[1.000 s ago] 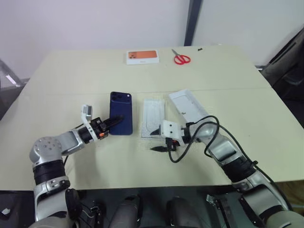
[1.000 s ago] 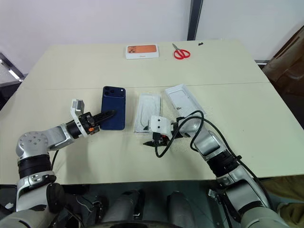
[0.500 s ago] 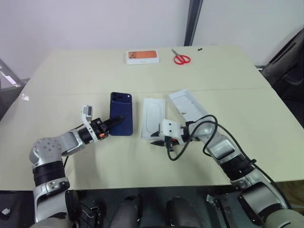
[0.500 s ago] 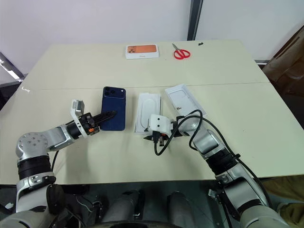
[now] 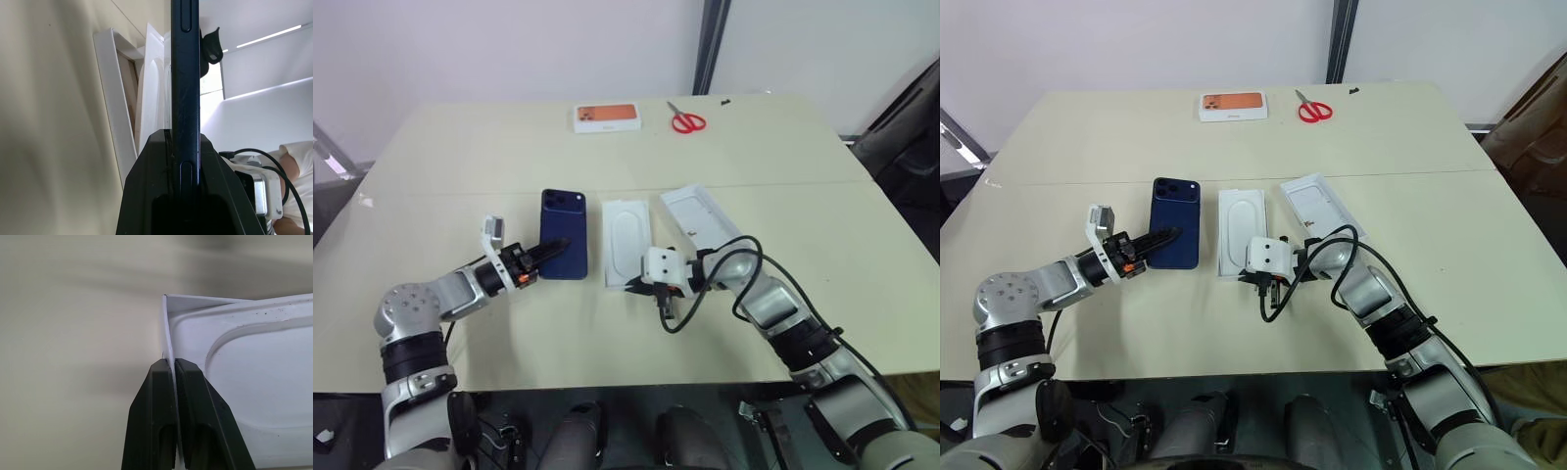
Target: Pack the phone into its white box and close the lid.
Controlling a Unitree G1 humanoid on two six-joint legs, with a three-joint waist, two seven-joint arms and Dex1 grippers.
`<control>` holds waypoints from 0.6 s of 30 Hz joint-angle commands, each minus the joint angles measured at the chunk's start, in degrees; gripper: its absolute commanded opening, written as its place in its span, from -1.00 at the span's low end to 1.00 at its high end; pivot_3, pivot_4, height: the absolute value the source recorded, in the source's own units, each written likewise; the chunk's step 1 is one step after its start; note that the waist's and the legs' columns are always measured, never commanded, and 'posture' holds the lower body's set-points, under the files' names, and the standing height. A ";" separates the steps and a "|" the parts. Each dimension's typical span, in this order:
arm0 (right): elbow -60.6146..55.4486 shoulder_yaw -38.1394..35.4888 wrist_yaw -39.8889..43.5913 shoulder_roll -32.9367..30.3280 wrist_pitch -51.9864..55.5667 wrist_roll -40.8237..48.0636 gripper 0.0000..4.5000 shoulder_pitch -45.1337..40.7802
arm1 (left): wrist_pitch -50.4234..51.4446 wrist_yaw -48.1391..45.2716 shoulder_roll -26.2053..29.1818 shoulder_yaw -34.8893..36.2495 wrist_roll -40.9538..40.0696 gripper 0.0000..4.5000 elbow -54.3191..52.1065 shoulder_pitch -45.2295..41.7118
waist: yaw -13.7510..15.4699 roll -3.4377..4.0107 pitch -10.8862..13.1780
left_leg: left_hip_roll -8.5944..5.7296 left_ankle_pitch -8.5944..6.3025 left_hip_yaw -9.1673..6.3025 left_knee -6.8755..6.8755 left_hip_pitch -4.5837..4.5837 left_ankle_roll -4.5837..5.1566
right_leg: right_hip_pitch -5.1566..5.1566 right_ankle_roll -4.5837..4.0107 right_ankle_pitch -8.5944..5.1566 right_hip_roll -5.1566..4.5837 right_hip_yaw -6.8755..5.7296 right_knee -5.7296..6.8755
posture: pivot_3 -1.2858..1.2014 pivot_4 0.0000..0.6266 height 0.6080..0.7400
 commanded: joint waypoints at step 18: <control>-13.91 -1.51 -2.83 1.16 11.31 5.76 0.97 2.30 | -1.74 -2.09 -0.17 -3.22 -1.26 -1.00 -2.90 -0.89 | 0.11 0.00 0.00 | 0.00 0.00 0.00 -0.01 0.00 0.00 | -0.01 0.00 0.00 -0.01 0.01 0.00 | 0.03 -0.52 0.91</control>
